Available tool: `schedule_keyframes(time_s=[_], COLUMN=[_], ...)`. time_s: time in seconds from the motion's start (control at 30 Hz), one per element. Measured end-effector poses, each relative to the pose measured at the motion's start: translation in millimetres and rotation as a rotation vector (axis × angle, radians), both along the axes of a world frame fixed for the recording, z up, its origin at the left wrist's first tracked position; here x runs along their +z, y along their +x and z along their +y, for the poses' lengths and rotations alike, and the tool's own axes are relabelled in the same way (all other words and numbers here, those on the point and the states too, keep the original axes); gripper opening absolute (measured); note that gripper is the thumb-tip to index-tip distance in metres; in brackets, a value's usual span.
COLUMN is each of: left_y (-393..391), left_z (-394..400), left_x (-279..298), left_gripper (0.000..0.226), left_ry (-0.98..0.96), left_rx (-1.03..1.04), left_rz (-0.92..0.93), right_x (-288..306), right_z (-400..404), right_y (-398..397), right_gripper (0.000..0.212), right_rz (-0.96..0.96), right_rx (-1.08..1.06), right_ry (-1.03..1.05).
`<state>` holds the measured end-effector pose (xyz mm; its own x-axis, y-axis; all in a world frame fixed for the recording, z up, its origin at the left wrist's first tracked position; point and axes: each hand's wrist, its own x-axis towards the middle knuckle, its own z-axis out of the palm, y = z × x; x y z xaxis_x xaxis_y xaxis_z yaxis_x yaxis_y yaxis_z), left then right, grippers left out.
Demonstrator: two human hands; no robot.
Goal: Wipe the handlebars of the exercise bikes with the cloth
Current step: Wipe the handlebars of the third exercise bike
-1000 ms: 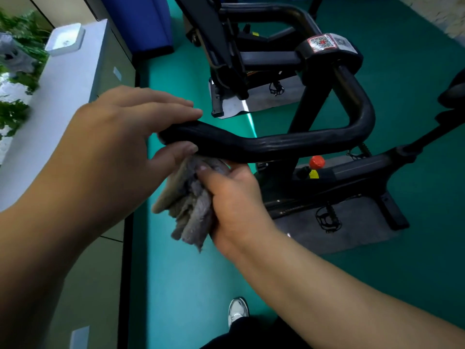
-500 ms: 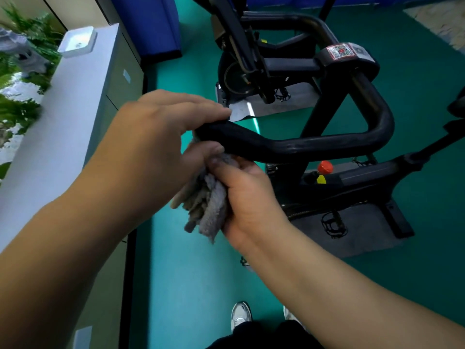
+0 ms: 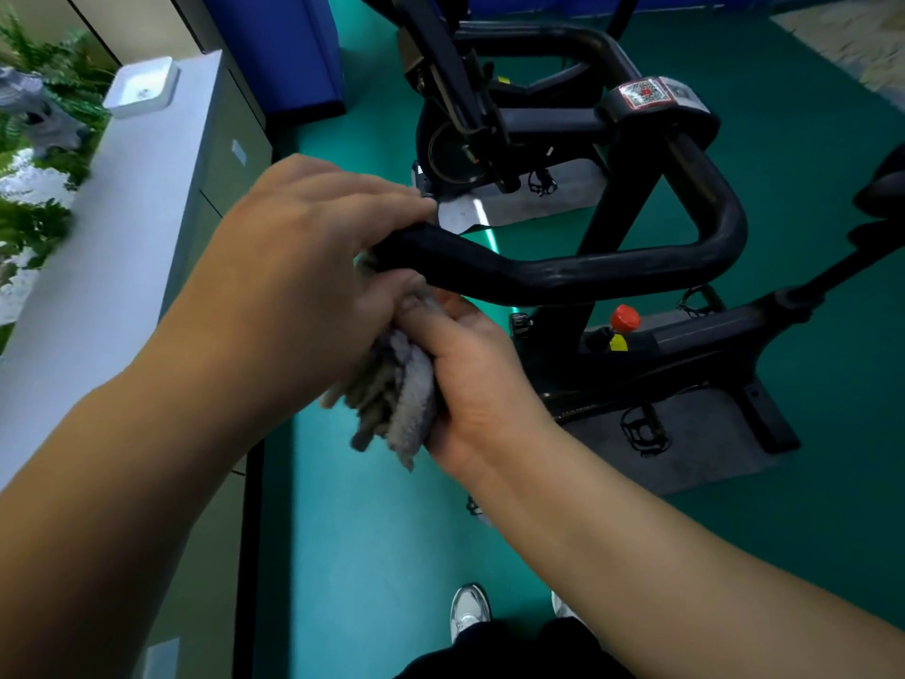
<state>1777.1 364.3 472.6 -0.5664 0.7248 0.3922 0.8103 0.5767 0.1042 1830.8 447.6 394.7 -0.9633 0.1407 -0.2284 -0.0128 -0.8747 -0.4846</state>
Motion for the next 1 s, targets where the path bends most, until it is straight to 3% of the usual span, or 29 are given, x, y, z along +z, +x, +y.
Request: schedule_keyframes(time_s=[0.07, 0.17, 0.27, 0.37, 0.5, 0.6, 0.67, 1.0], left_y=[0, 3, 4, 4, 6, 7, 8, 11], left_z=[0, 4, 8, 12, 19, 22, 22, 28], left_x=[-1, -3, -6, -12, -15, -16, -16, -17], left_gripper=[0.041, 0.04, 0.034, 0.031, 0.03, 0.028, 0.027, 0.027], left_ry=[-0.01, 0.01, 0.04, 0.068, 0.07, 0.083, 0.086, 0.067], left_rx=[0.005, 0.028, 0.032, 0.032, 0.041, 0.045, 0.036, 0.054], left_rz=[0.02, 0.037, 0.054, 0.058, 0.058, 0.064, 0.067, 0.074], right_x=[-9, -17, -18, -3, 18, 2, -10, -28], right_z=[15, 38, 55, 65, 73, 70, 65, 108], right_y=[13, 38, 61, 73, 48, 22, 15, 25], right_gripper=[0.014, 0.035, 0.026, 0.016, 0.027, 0.036, 0.038, 0.025], right_rz=[-0.082, -0.226, -0.314, -0.225, 0.047, 0.155, 0.114, -0.038], right_rx=[-0.049, -0.115, -0.218, -0.365, -0.618, -0.642, -0.654, -0.738], right_ry=[0.034, 0.037, 0.174, 0.585, 1.134, 1.577, 1.837, 2.093])
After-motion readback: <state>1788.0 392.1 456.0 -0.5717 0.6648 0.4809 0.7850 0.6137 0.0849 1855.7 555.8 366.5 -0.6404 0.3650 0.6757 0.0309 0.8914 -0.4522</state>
